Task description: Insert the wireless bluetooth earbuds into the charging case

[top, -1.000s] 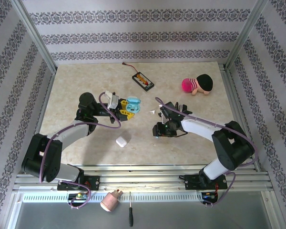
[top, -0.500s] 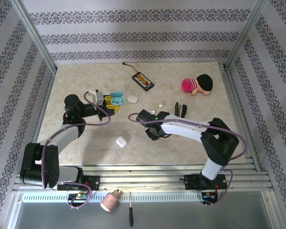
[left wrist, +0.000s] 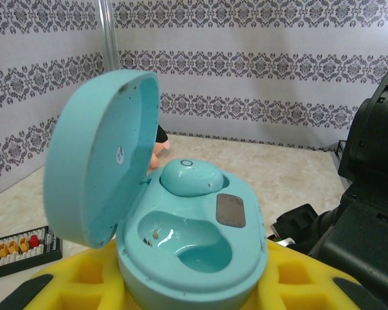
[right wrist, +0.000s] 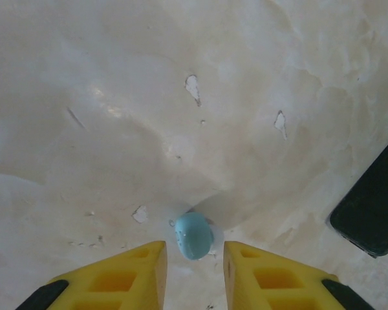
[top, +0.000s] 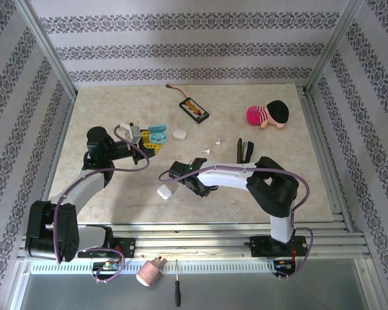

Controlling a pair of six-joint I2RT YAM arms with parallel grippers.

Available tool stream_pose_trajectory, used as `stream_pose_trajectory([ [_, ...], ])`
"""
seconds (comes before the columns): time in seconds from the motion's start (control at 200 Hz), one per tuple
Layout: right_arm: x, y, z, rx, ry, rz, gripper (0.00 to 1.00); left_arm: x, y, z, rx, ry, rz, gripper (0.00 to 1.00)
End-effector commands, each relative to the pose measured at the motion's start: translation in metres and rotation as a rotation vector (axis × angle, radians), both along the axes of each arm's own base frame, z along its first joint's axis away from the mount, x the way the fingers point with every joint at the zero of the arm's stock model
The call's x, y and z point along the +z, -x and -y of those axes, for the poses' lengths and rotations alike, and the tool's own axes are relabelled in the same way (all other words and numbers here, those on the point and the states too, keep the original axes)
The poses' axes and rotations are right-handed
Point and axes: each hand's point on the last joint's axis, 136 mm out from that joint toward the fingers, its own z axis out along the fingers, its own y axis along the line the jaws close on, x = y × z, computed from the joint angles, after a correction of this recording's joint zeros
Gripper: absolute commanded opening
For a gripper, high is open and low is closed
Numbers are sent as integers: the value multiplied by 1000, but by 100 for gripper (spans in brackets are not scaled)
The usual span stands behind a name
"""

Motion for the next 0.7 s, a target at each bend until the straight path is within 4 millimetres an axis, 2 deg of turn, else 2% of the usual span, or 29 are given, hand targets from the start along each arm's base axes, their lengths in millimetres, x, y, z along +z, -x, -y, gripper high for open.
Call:
stream_pose_trajectory([
  [0.0, 1, -4, 2, 28, 58, 8, 29, 12, 0, -3, -3, -4, 49, 34],
  [0.305, -13, 0, 9, 27, 98, -34, 29, 12, 2, -3, -3, -5, 55, 34],
  [0.64, -19, -6, 22, 11, 128, -43, 26, 13, 2, -2, -6, -2, 57, 34],
  [0.7, -20, -7, 24, 4, 127, -44, 24, 13, 3, -3, -5, -1, 60, 34],
])
